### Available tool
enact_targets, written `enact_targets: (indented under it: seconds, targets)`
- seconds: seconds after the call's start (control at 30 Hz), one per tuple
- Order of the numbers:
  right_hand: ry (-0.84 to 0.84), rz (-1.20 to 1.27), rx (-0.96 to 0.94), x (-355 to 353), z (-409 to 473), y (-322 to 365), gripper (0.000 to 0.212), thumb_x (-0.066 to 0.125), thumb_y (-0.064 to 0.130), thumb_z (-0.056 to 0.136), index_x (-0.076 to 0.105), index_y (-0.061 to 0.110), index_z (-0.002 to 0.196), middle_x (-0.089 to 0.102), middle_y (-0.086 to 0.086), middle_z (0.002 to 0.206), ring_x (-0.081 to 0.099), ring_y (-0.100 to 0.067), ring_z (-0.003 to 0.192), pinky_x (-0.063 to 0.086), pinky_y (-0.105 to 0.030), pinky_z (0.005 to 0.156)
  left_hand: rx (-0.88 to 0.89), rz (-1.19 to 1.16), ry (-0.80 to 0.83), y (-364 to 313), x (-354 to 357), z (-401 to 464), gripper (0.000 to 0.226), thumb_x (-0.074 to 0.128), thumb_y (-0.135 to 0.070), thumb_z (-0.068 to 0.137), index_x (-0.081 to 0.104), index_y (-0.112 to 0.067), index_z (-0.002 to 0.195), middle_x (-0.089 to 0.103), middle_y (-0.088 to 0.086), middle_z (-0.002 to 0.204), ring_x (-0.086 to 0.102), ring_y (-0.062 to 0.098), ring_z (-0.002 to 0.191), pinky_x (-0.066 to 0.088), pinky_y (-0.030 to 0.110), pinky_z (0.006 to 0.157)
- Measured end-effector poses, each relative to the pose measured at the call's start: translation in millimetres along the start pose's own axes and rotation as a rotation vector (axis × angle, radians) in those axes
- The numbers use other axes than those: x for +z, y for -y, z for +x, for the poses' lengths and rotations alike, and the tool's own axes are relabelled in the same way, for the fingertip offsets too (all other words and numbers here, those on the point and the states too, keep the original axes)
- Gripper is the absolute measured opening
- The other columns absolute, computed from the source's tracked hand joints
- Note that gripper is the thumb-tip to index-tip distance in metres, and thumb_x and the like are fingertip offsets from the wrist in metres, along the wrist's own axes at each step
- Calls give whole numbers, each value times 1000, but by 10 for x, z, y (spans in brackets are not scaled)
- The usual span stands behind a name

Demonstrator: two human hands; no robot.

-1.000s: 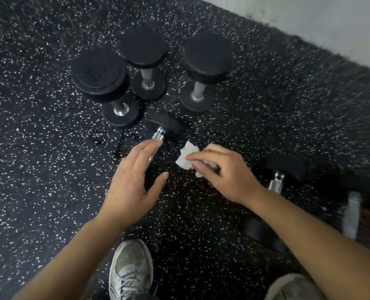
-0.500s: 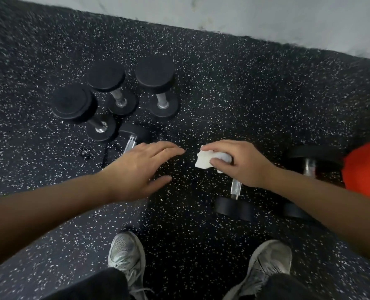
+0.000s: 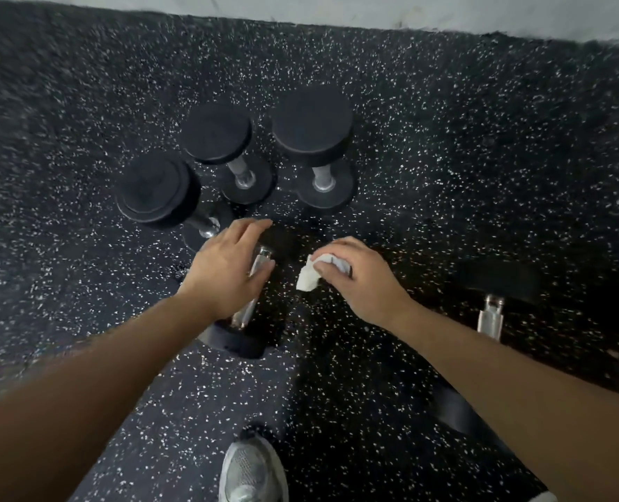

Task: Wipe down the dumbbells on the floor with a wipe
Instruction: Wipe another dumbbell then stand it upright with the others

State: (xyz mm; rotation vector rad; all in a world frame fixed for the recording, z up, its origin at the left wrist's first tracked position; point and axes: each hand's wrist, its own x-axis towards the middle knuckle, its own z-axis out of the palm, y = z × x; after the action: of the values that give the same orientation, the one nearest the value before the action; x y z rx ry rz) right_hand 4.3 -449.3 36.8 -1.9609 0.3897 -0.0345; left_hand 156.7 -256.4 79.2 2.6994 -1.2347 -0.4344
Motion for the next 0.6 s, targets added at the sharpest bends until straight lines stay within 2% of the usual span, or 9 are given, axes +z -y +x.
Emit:
enact_targets:
  seconds: [0.03,0.13,0.2,0.27,0.33,0.4,0.47,0.53,0.6]
  targets:
    - [-13,22,25,88,90,-56,17,58,31,104,72,24,112,65,9,102,61,-1,92,47,-20,84,-20,-20,-9,62,63,36,63,61,-39,100,38,-19,156,49,7,150,56,34,130,45,50,108]
    - [-22,96,162,291,316,-206,16,51,34,108,64,26,112,67,-2,82,60,-6,69,49,-34,64,-112,-93,-51,184,244,148,62,60,-43,100,40,-22,154,48,7,151,52,32,134,45,49,106]
    - [-7,122,250,369,426,-269,17,49,34,108,60,30,121,67,2,80,61,0,60,43,-28,58,-171,-137,-91,220,338,219,59,57,-47,101,41,-24,153,48,5,151,49,31,136,46,48,106]
    - [13,138,319,429,511,-289,27,48,36,108,56,33,134,65,10,84,62,3,67,44,-24,65,-216,-206,-128,247,427,263,57,53,-51,101,44,-26,152,49,3,151,48,30,137,47,49,106]
    - [34,176,364,488,574,-270,35,47,41,108,52,36,142,66,11,96,70,-5,84,49,-25,78,-243,-299,-158,281,513,287,57,51,-55,101,46,-27,150,50,3,149,47,30,138,45,48,110]
    - [56,217,406,563,622,-243,39,45,45,108,49,38,147,64,13,107,75,-11,85,53,-26,84,-245,-378,-178,323,589,294,56,50,-57,100,48,-29,148,50,2,148,47,28,138,43,47,113]
    - [82,311,458,648,658,-206,41,45,47,108,47,37,148,64,14,116,76,-12,79,56,-27,83,-234,-452,-169,360,631,293,54,52,-56,99,47,-33,148,49,0,147,51,27,133,46,47,111]
    - [115,467,512,741,695,-173,41,43,49,108,47,37,147,70,4,121,73,-14,75,60,-30,77,-233,-538,-152,397,635,299,53,53,-59,97,46,-39,146,48,-3,146,61,27,121,53,47,103]
    - [125,617,566,804,714,-127,38,40,50,109,49,35,143,73,-4,121,71,-16,80,59,-32,74,-238,-593,-149,428,630,299,54,52,-61,95,46,-41,145,48,-4,144,64,24,116,56,47,99]
